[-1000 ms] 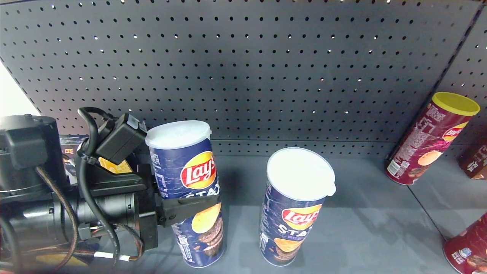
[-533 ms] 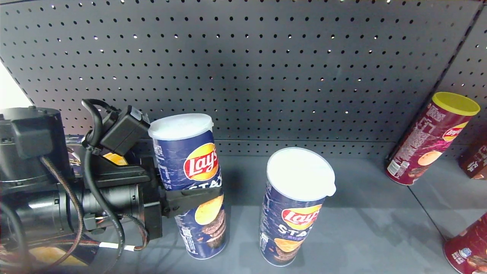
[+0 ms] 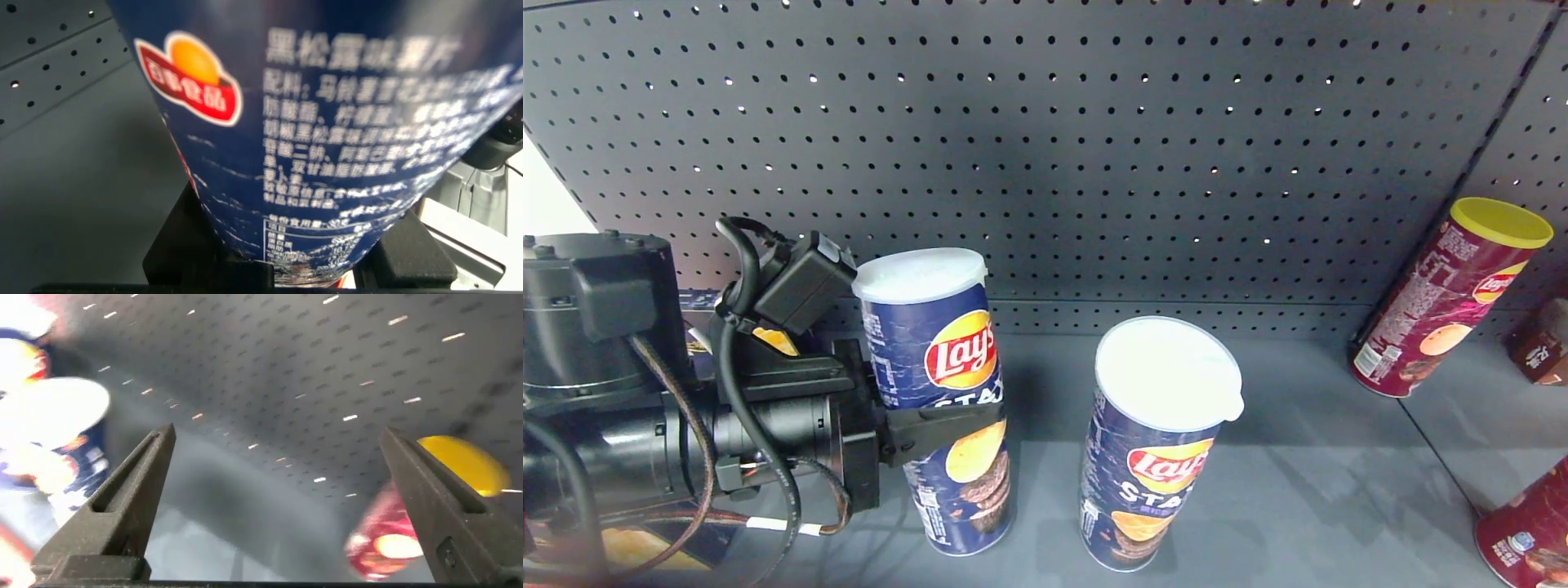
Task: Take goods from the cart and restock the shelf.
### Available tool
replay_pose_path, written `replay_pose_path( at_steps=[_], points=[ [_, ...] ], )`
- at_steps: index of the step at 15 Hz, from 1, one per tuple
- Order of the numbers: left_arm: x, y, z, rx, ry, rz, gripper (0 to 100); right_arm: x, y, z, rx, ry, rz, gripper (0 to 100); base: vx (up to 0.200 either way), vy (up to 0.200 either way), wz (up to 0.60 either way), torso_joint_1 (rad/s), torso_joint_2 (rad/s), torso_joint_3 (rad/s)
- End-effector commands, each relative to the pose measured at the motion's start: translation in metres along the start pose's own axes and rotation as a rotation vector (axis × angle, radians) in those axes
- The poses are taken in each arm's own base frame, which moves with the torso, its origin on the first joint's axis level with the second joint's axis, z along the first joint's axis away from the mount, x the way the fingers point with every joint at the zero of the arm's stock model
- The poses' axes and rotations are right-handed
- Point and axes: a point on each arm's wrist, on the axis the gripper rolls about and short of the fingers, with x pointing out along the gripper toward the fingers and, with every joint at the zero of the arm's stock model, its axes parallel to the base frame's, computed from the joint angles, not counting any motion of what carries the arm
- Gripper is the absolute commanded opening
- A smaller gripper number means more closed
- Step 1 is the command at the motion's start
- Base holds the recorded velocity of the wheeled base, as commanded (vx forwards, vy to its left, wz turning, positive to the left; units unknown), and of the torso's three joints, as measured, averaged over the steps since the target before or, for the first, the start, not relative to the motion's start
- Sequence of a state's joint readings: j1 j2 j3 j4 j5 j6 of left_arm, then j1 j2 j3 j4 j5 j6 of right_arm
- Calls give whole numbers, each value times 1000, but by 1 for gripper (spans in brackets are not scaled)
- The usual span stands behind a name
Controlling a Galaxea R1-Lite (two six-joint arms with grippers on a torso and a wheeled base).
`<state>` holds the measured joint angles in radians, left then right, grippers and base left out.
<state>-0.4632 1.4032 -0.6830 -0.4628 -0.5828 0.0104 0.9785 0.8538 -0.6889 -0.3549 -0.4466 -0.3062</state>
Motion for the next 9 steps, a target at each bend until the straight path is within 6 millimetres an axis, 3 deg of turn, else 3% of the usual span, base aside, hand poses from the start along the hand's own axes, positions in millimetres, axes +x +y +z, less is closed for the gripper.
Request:
replay_pose_path(
  at_steps=[1,5,9],
  points=[
    [0,0,-1,-1,2,0,0,7,6,-6,27,22,26,100,0,0,0,0,0,0],
    [0,0,0,0,0,0,0,22,14,-14,97,-78,-21,100,0,0,0,0,0,0],
    [-1,0,-2,-3,4,1,0,30,5,-8,54,-94,-117,100,0,0,0,0,0,0]
  ],
)
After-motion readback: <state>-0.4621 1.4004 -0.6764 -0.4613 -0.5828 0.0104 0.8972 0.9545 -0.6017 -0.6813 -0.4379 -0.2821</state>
